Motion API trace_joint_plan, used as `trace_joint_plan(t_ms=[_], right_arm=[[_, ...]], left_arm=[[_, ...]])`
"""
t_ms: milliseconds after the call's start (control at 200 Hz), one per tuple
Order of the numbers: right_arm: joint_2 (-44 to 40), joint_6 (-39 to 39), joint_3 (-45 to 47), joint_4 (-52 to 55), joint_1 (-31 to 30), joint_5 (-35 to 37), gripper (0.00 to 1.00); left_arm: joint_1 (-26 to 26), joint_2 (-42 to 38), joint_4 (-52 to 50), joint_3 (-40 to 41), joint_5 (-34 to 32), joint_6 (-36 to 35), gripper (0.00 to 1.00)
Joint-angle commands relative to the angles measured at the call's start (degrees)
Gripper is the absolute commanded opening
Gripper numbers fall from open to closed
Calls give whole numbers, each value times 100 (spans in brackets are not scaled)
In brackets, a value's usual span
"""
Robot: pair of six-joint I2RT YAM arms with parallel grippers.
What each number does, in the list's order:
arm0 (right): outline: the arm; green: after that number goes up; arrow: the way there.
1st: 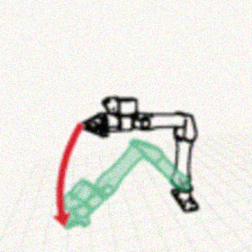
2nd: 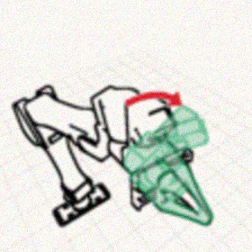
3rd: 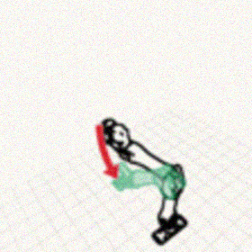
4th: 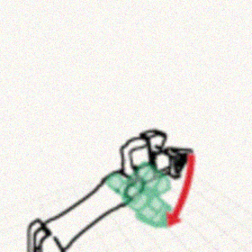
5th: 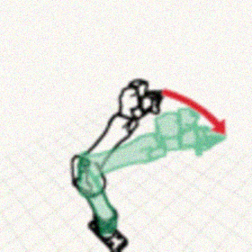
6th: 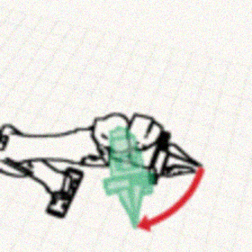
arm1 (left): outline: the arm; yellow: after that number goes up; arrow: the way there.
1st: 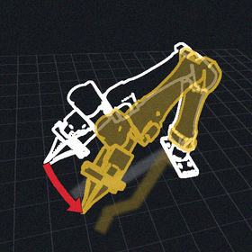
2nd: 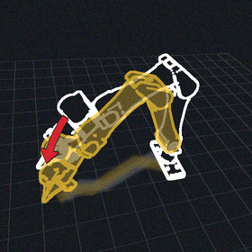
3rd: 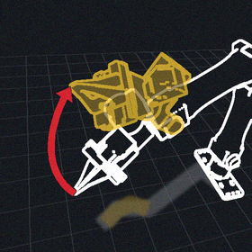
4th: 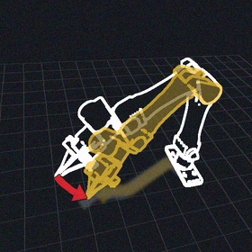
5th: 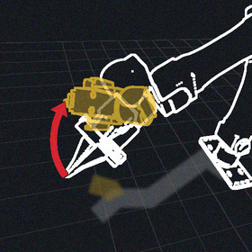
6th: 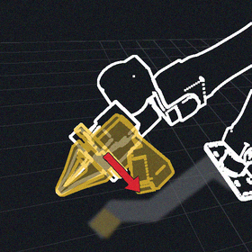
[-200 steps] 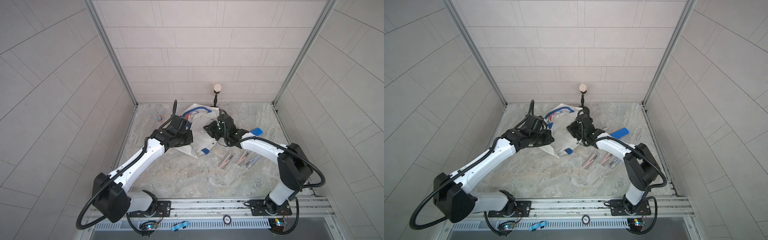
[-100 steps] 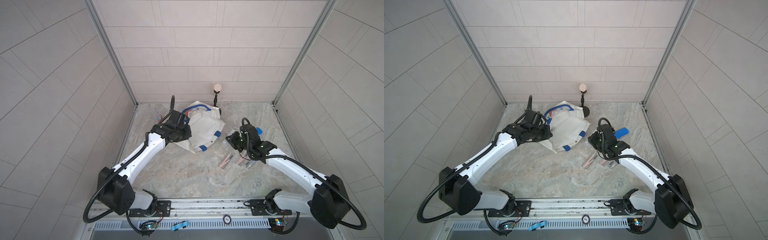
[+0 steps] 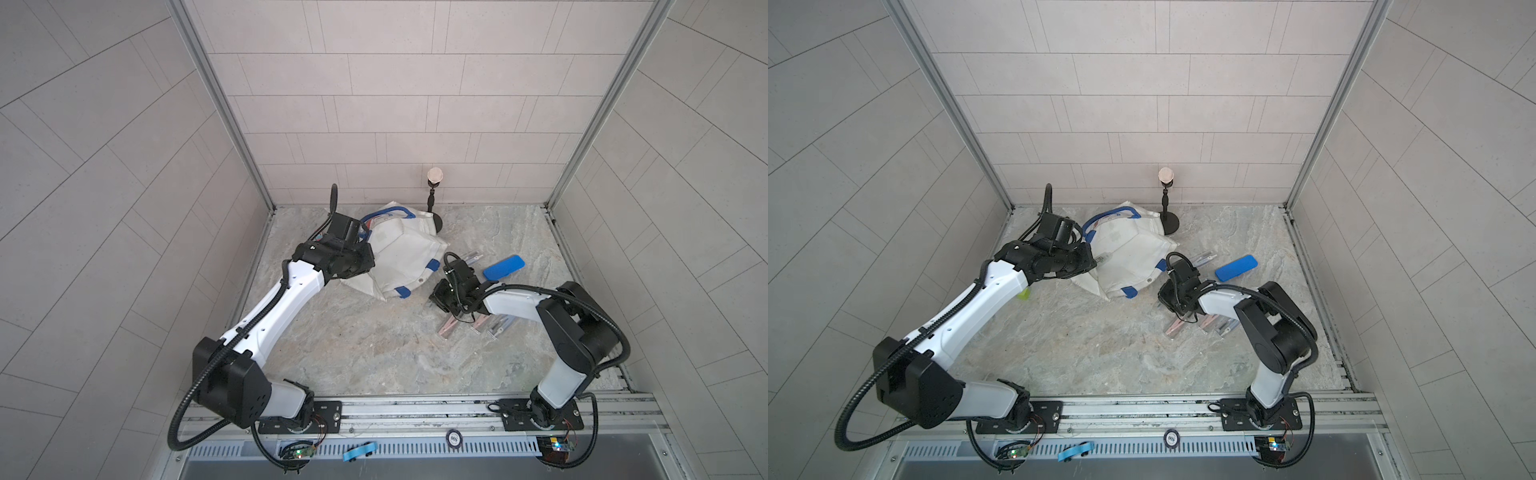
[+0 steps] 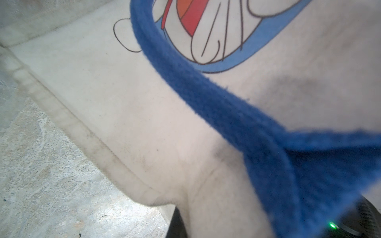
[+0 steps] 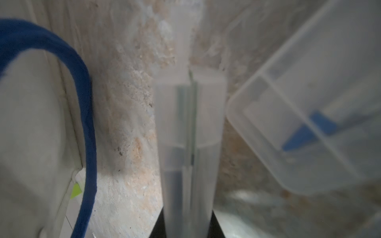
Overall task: Take out the compass set from the canvas bag
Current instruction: Place the compass set at the center of the board.
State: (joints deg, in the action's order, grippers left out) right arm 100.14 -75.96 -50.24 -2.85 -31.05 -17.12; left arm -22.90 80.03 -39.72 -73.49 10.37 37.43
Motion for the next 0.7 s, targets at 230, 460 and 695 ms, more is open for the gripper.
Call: trace_joint_plan(t_ms=[230,460,695], right_arm=[[-780,-545,245,578,-189,203,42],[-2106,-181,30,1976,-214,706,44],[-2330,303,-710,2168,-460,662,42]], left_arm=[[31,-163,131,-66,165,-25,0],[32,-202,-50,-44,504,-282,0],[22,-243,-457,62,793,-494,0]])
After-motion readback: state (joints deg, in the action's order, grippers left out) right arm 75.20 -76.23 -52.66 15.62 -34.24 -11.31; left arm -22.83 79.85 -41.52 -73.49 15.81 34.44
